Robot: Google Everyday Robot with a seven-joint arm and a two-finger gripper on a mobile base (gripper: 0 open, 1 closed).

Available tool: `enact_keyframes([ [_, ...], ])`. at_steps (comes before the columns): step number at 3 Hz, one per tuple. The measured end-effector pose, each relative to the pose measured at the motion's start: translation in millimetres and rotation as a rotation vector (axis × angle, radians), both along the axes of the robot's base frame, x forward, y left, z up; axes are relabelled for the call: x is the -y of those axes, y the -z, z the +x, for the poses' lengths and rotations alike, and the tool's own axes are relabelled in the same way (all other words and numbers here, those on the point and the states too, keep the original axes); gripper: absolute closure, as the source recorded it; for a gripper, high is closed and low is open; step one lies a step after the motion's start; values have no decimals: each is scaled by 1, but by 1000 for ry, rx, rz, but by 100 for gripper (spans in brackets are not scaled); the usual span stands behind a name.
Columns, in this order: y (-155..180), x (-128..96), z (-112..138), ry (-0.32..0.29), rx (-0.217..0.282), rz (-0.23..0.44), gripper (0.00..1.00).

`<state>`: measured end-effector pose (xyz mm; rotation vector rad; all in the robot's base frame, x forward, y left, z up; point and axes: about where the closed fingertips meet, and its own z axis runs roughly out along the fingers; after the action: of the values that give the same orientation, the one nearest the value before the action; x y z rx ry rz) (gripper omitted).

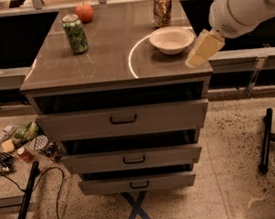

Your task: Move paper bowl near green can

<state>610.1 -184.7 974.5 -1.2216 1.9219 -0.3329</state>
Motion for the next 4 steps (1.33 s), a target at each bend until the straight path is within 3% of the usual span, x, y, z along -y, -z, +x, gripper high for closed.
enact_keyframes([
  [2,1,-26,72,-156,208,73,0],
  [3,13,-37,96,-193,247,44,0],
  [4,38,-41,123,-198,249,-22,4],
])
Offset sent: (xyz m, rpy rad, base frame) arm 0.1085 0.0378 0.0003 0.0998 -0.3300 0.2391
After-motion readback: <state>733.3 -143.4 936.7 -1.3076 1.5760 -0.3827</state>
